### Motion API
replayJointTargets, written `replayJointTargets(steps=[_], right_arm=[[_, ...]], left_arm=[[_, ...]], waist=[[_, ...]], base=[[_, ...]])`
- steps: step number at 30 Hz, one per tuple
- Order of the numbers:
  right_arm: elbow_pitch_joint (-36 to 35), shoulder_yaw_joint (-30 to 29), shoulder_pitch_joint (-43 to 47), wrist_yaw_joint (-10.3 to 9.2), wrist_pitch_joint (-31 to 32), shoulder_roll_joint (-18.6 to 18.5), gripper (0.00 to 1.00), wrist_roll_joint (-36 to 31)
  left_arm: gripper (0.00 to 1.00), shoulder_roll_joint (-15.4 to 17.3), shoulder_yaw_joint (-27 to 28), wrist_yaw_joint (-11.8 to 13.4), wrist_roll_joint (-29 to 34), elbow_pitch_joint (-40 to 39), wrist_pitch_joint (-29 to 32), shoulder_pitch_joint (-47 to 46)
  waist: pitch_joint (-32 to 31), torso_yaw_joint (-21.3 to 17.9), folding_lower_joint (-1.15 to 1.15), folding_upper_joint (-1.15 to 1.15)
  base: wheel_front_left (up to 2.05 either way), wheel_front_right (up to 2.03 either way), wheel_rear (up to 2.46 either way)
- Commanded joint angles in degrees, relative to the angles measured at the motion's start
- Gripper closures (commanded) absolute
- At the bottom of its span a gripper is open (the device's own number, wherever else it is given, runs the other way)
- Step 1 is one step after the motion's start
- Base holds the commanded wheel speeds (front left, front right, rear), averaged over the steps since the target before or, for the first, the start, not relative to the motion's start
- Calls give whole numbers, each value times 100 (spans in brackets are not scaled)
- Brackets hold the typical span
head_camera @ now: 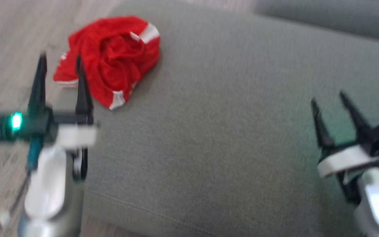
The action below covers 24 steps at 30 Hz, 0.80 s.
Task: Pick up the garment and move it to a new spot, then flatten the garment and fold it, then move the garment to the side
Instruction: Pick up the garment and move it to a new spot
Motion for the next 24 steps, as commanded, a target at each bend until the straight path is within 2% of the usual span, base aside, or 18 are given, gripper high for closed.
replayJointTargets(steps=[1, 5, 9, 14, 18, 24], right_arm=[[-266, 175, -379, 43, -79, -293, 0, -69], [-398, 312, -701, 43, -79, -531, 0, -63], [-499, 403, -1005, 43, -79, -647, 0, -41], [-604, 410, -1132, 43, -79, -693, 0, -22], [-676, 312, -1152, 43, -79, -759, 0, -36], [-764, 358, -1228, 43, -79, -887, 0, -84]], left_arm=[[0, 151, 113, -136, -7, 153, -29, -792], [0, 215, 85, -132, 50, 787, -29, -1577], [0, 290, 148, -38, 39, 1959, -29, -2370], [0, 368, 122, -92, 1, 3355, 97, -3044], [0, 287, 94, -46, -45, 3945, 68, -3366], [0, 278, 39, 164, -17, 4560, 15, -3703]], waist=[[883, -281, -1, 0], [1312, -463, -1, 0], [1642, -730, -1, 0], [1874, -959, -1, 0], [2054, -1012, -1, 0], [2275, -992, -1, 0]], base=[[0, 0, 0], [0, 0, 0], [0, 0, 0], [0, 0, 0], [0, 0, 0], [0, 0, 0]])
